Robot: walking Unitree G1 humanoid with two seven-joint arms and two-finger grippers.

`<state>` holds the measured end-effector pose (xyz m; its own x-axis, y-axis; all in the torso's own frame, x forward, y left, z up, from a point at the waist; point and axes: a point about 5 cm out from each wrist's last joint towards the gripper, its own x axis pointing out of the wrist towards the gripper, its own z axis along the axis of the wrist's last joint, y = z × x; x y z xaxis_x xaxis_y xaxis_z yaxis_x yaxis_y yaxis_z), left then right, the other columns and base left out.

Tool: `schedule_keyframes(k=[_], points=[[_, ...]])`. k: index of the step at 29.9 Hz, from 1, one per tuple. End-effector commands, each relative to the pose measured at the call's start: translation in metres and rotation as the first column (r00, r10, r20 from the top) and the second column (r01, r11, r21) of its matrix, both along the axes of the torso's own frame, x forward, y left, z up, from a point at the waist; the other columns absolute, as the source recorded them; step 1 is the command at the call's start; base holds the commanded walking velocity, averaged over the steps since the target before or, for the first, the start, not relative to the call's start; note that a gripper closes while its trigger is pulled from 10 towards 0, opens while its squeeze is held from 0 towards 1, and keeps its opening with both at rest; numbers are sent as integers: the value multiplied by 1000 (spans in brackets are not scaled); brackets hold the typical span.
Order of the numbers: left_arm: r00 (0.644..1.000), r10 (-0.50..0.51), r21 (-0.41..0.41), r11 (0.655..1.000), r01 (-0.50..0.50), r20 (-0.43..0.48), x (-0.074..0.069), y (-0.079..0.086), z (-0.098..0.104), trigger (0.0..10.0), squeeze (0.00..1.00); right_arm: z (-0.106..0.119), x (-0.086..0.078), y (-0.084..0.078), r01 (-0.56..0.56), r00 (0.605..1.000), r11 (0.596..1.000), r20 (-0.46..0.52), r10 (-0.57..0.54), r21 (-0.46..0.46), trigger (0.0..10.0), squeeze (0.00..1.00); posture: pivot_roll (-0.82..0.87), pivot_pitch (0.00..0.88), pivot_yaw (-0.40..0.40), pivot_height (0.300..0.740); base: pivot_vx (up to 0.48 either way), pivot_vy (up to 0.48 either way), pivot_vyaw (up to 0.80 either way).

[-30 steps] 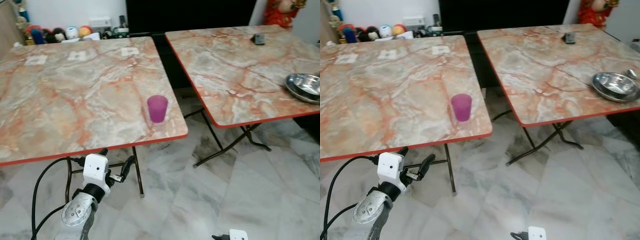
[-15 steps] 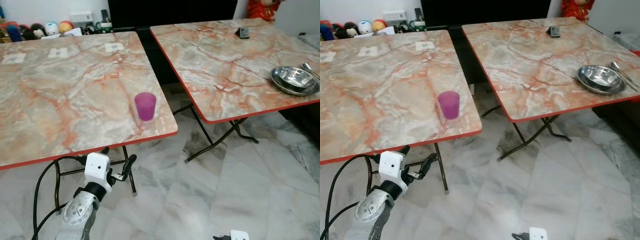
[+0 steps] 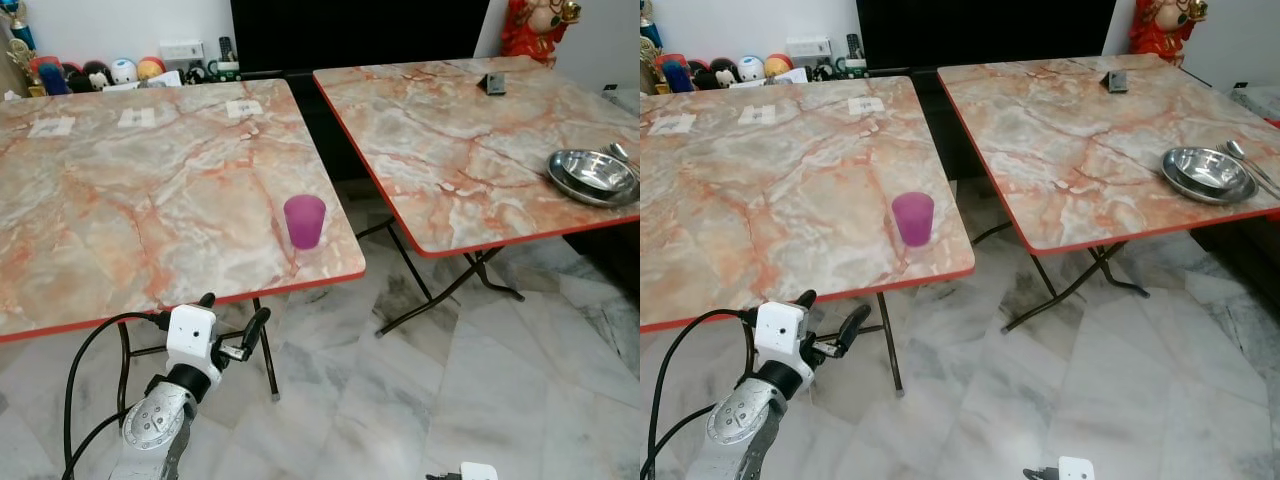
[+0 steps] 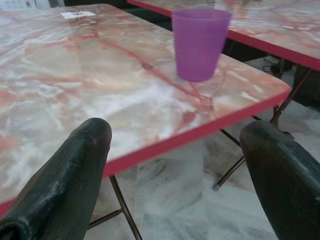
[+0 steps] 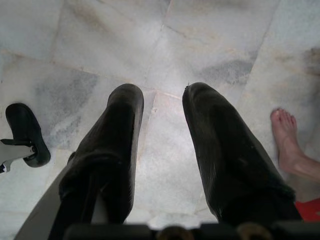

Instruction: Setting the table

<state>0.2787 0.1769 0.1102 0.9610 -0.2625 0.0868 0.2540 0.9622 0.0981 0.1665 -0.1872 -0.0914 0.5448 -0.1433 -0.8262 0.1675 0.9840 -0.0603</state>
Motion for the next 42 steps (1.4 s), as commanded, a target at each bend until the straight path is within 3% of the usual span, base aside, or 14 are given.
schedule_keyframes(k=[1, 8, 17, 32, 42], points=[[1000, -3, -1, 1000, 3, 1, 0, -1, 2, 10000, 0, -3, -7, -1, 2, 1000, 1000, -23, -2, 0, 10000, 0, 62, 107, -32, 740, 304, 0, 0], [1000, -15, -2, 1000, 15, -2, -1, -2, 2, 10000, 0, -3, -7, -1, 6, 1000, 1000, -29, -6, 1, 10000, 0, 63, 109, -32, 740, 260, 0, 0], [999, -35, -2, 999, 35, -7, -1, -4, 1, 10000, 0, -3, -6, -1, 3, 1000, 1000, -30, -3, 4, 10000, 0, 64, 110, -32, 740, 0, 0, -775], [1000, -7, 13, 1000, 7, -18, -2, 0, 0, 10000, 0, -1, -4, -12, 3, 1000, 1000, -27, -3, -6, 10000, 0, 65, 112, -31, 740, 0, 0, 0], [996, 70, 33, 997, -68, -62, 17, 2, -8, 10000, 0, -1, -4, -9, 1, 1000, 1000, -27, -1, -10, 10000, 0, 59, 112, -26, 740, 0, 0, 0]])
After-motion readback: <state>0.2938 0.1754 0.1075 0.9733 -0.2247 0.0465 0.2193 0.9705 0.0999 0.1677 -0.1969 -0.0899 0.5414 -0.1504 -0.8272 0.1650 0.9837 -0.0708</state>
